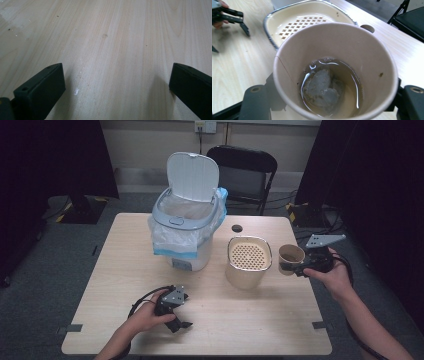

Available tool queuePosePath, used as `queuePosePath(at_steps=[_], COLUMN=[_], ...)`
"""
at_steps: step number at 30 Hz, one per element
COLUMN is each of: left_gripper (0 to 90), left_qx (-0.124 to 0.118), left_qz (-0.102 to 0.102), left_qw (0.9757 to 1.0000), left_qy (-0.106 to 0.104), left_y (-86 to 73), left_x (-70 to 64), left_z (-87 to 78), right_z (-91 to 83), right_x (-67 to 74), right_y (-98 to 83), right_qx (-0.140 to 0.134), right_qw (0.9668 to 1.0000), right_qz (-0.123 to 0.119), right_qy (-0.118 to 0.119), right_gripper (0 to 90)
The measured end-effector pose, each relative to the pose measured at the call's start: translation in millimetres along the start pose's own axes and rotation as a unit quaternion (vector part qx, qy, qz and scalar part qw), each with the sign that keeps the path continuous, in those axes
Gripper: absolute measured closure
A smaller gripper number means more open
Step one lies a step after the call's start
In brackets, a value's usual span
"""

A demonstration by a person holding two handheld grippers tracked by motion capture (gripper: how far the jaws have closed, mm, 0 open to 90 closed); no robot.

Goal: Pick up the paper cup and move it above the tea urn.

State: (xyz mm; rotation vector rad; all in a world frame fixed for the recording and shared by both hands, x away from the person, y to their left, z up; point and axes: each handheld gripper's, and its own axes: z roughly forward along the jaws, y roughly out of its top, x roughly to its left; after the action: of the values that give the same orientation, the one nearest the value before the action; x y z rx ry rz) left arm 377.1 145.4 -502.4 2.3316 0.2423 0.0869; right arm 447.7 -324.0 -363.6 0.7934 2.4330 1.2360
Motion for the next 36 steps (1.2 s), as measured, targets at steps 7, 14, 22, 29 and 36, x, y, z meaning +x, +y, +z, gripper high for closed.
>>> queuePosePath(at_steps=[7, 14, 22, 29, 36], left_gripper=[0.0, 0.0, 0.0, 0.0, 0.0], left_qx=[0.0, 0.0, 0.0, 0.0, 0.0], left_qz=[0.0, 0.0, 0.0, 0.0, 0.0], left_qw=[1.0, 1.0, 1.0, 1.0, 1.0], left_qy=[0.0, 0.0, 0.0, 0.0, 0.0], left_y=[0.0, 0.0, 0.0, 0.0, 0.0], left_x=[0.0, 0.0, 0.0, 0.0, 0.0], left_z=[0.0, 0.0, 0.0, 0.0, 0.0], right_z=[4.9, 9.7, 17.7, 27.4, 36.2], right_x=[-14.2, -29.5, -46.9, -57.3, -65.1], right_y=[4.4, 9.6, 17.5, 25.2, 29.8], right_qx=[-0.009, -0.013, -0.016, -0.02, -0.022], right_qw=[0.9998, 0.9994, 0.9987, 0.9982, 0.9978], right_qz=[0.01, 0.016, 0.021, 0.016, 0.02], right_qy=[-0.014, -0.029, -0.044, -0.055, -0.06], right_gripper=[28.3, 28.3, 28.3, 28.2, 28.2])
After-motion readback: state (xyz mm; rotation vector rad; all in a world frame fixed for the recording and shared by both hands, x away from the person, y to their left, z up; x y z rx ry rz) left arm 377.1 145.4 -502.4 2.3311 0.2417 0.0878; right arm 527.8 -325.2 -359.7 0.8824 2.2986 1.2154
